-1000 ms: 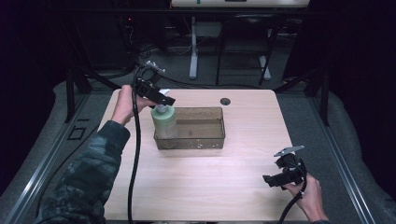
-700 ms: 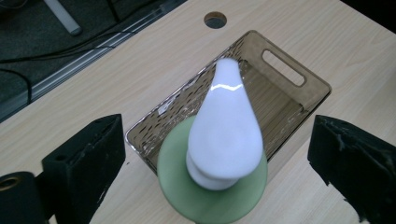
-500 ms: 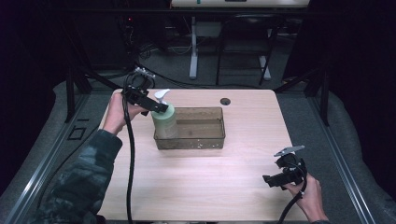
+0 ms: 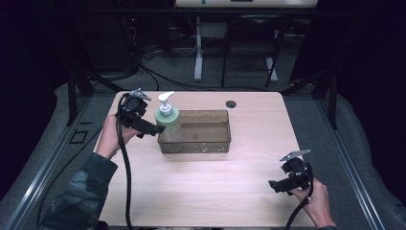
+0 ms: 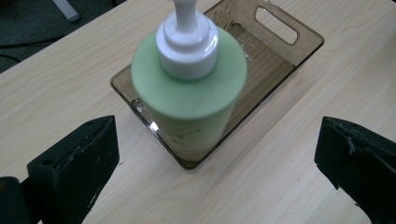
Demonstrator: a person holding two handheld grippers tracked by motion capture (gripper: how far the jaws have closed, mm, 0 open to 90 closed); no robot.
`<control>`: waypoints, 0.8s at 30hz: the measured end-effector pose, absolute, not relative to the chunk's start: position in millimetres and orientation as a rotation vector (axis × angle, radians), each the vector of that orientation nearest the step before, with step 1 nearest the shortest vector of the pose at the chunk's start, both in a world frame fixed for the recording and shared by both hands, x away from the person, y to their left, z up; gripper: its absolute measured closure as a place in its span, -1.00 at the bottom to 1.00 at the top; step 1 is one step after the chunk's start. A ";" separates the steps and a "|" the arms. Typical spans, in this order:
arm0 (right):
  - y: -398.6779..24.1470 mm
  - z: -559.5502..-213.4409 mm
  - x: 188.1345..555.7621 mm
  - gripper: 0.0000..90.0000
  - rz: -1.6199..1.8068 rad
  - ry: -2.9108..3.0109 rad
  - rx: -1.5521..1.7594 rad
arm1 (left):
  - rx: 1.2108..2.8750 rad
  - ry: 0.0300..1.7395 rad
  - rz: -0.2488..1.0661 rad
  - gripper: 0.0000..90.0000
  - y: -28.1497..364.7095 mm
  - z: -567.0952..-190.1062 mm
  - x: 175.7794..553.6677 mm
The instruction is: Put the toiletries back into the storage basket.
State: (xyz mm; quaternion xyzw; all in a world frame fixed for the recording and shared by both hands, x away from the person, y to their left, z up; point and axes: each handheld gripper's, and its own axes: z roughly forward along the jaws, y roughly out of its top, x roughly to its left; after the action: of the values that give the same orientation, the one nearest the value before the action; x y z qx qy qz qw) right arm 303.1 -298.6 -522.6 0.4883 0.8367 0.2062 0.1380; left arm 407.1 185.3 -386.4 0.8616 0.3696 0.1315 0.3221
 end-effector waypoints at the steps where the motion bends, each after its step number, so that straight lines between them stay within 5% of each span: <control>1: -298.6 -523.0 303.0 -0.96 0.599 2.420 1.412 | 2.262 0.974 0.342 -1.00 186.4 -388.7 405.5; 24: -298.3 -524.7 304.4 -0.97 0.593 2.426 1.406 | 2.217 1.074 0.316 -1.00 218.1 -449.8 385.0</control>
State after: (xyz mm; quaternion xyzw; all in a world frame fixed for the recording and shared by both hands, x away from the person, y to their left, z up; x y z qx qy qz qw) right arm 304.4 -298.3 -524.7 0.4861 0.8384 0.2049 0.1373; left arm 385.0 218.1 -449.8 0.8447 0.4094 0.1204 0.3232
